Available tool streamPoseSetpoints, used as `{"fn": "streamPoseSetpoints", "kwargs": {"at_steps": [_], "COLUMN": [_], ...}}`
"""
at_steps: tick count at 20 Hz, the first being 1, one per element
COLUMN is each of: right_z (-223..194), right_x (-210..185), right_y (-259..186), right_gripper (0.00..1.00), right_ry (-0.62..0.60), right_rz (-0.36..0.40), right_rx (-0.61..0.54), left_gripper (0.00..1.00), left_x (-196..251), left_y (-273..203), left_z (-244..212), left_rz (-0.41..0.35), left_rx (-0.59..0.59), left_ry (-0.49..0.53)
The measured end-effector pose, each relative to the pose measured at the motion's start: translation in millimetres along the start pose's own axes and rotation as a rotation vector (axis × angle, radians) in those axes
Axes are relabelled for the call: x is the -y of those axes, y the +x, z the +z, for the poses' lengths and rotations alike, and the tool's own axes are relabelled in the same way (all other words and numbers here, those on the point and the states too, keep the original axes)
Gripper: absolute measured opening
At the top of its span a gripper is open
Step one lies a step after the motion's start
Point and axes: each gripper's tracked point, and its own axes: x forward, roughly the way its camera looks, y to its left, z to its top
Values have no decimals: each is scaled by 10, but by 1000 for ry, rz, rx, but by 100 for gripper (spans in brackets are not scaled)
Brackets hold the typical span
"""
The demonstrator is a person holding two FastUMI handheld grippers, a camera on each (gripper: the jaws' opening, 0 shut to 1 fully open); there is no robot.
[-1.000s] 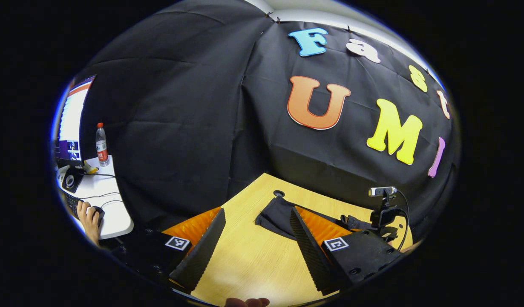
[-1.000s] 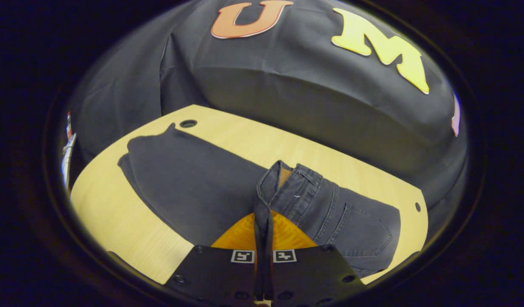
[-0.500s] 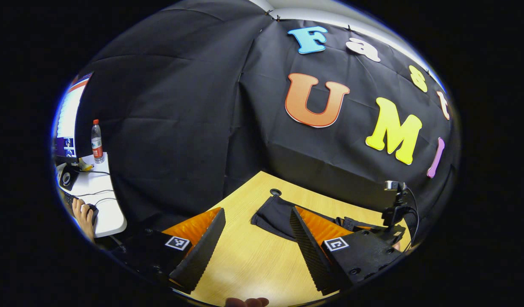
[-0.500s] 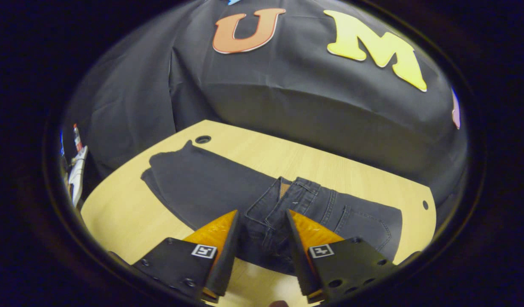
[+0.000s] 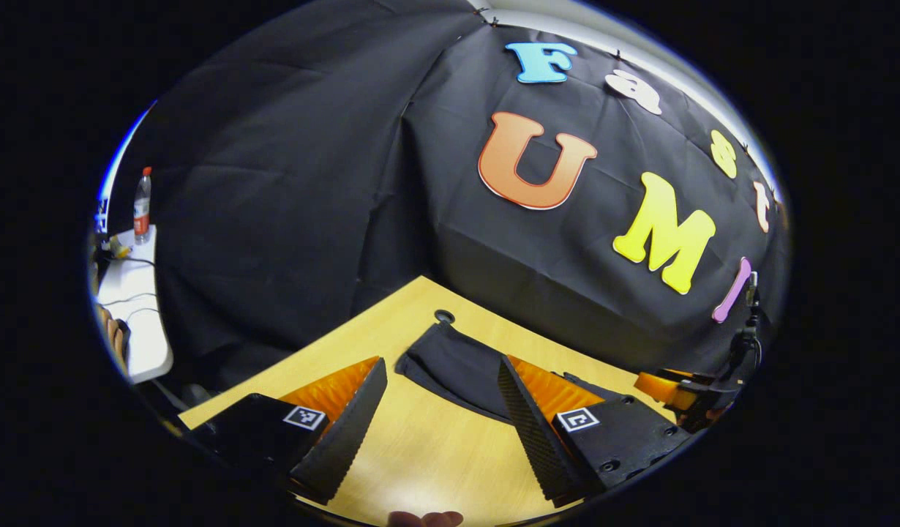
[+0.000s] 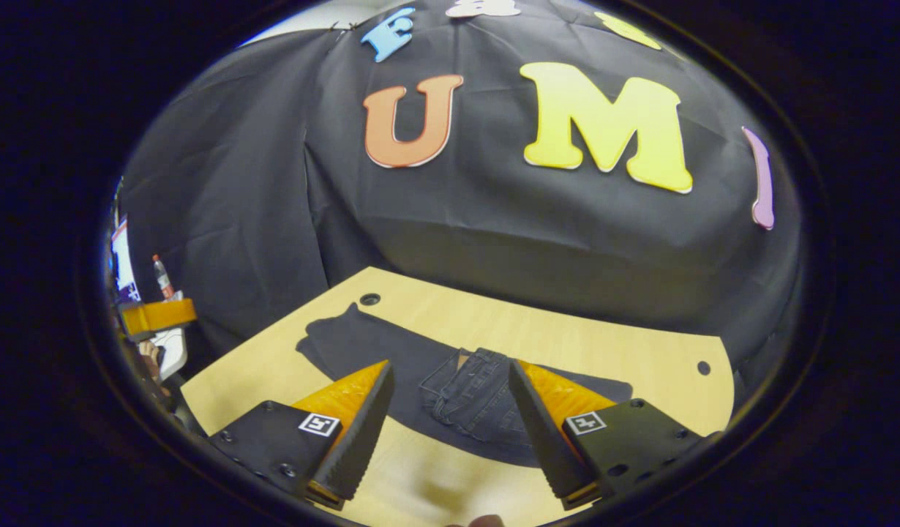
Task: Grasp the waist and the cuffs of the jeans and fold them to make the two legs overlap; first hold the waist and fold one-third of the jeans toward the cuffs, then hold the cuffs and fold the remaining one-third in the same direction to finish folding.
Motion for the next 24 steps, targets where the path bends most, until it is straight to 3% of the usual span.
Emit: {"fn": "streamPoseSetpoints", "kwargs": {"at_steps": [7,11,13,17,24], "right_z": [298,237,105,-74,-183], "right_x": [625,969,1012,1284,1417], "right_y": [-720,-917,-967,-1086,-1119], "right_gripper": [96,94,94,97,96], "right_ry": [8,20,81,129,191], "right_rz": [-92,-161,-139,-182,-221], "right_rx": [29,13,-21,-64,-70], "left_gripper": [99,99,99,98,98], "left_x": [-73,-164,-170,-332,-351], "left_y": [836,1286,1453,1746,2118], "left_z": [-593,-817,-836,-968,-901], "left_rz": [-74,-77,-82,-24,1], "left_rx": [-177,-239,-272,-323,-312], "left_ry": [-426,-588,-687,-809,-850]}}
